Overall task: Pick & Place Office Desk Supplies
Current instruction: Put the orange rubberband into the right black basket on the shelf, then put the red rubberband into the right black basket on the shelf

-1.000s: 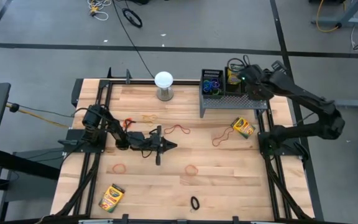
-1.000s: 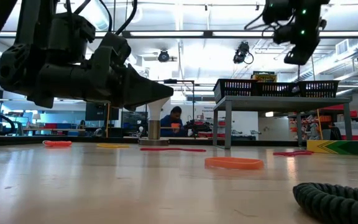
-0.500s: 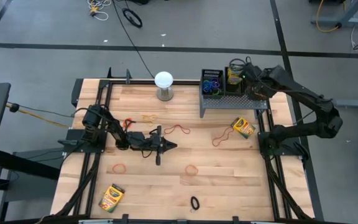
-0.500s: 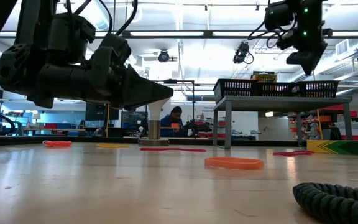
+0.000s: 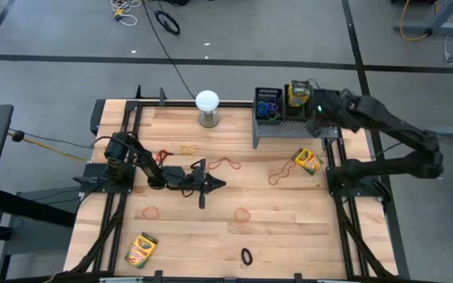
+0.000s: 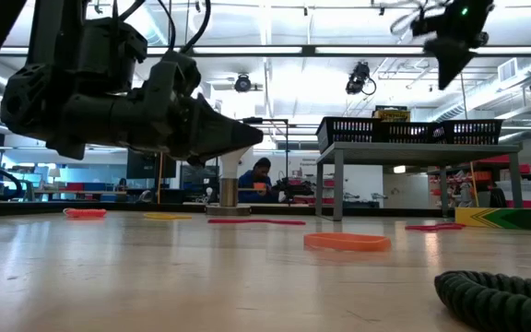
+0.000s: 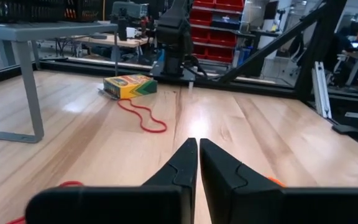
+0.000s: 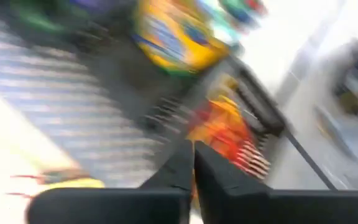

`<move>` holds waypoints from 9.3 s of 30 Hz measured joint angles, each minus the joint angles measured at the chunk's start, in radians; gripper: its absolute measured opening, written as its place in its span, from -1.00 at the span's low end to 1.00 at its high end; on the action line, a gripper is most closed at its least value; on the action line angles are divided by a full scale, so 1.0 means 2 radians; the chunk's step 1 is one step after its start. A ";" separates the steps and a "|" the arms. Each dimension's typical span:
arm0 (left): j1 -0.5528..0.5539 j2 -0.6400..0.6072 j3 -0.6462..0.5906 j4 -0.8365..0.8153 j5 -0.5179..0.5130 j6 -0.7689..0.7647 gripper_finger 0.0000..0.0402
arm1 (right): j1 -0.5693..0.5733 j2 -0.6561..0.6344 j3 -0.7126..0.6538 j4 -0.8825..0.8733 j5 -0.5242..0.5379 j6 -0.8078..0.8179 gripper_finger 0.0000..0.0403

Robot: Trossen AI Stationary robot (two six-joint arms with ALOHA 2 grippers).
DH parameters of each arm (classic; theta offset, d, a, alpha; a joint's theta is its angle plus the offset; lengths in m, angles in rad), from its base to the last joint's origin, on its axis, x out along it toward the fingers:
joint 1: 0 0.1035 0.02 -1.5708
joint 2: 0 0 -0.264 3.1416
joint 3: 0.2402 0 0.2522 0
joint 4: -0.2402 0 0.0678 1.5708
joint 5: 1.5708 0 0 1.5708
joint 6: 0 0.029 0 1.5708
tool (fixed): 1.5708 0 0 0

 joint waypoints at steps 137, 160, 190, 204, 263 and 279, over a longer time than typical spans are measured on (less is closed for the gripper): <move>-0.082 -0.116 0.123 -0.512 -0.105 -0.021 -0.96 | -0.078 -0.043 -0.107 0.080 0.065 -0.079 -0.99; -0.082 -0.116 0.123 -0.501 -0.105 -0.021 -0.96 | -0.146 -0.004 -0.107 0.146 0.017 -0.080 -0.98; -0.073 -0.116 0.123 -0.299 -0.105 0.092 -0.96 | 0.085 -0.165 -0.216 0.231 -0.092 -0.019 -0.94; -0.069 -0.124 0.165 -0.512 -0.116 0.004 -0.98 | 0.339 -0.177 -0.359 0.466 -0.015 0.013 -0.98; 0.175 -0.039 0.296 -0.832 0.036 -0.068 -0.31 | 0.592 0.092 -0.475 0.929 0.078 -0.083 -0.98; 0.051 -0.099 0.293 -0.826 -0.034 0.040 -0.98 | 0.590 0.092 -0.475 0.924 0.078 -0.023 -0.97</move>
